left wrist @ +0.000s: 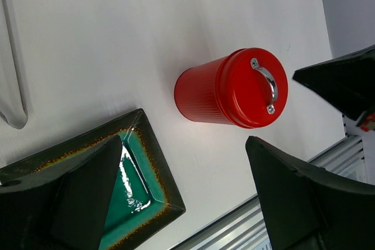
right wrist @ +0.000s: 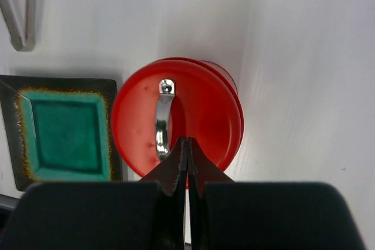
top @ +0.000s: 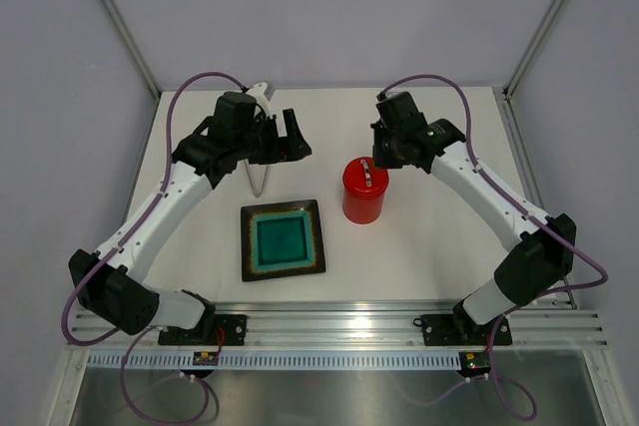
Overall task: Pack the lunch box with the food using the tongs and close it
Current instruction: Close the box lid on the packing box.
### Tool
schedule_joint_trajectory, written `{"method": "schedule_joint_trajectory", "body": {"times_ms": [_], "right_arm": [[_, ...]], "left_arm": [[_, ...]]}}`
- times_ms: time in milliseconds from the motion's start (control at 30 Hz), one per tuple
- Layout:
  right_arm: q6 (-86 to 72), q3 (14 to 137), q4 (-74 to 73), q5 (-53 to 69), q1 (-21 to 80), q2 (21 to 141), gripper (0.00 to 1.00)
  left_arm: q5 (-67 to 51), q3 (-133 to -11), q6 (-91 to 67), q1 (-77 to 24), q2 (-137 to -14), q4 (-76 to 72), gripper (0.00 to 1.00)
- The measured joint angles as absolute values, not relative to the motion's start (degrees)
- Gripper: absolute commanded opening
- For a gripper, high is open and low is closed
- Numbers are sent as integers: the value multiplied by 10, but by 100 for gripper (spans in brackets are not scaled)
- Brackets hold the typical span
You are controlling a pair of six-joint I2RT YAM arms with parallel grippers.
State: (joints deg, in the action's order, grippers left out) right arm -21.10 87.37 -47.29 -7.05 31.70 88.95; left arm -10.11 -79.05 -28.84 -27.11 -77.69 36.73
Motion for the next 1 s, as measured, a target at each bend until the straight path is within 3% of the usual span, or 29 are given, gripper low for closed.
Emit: {"method": "schedule_joint_trajectory", "body": {"times_ms": [400,800,1000], "right_arm": [[-227,816,-423,-36,315,902,0],[-213,977,-490,-39,324,902,0],[-213,955,-482,-33,345,909,0]], "left_arm": [[-115,-792,-299,-282,-796,361,90],[-113,-792,-303,-292,-804,359,90],[-100,-792,-304,-290,-785,359,91]]}}
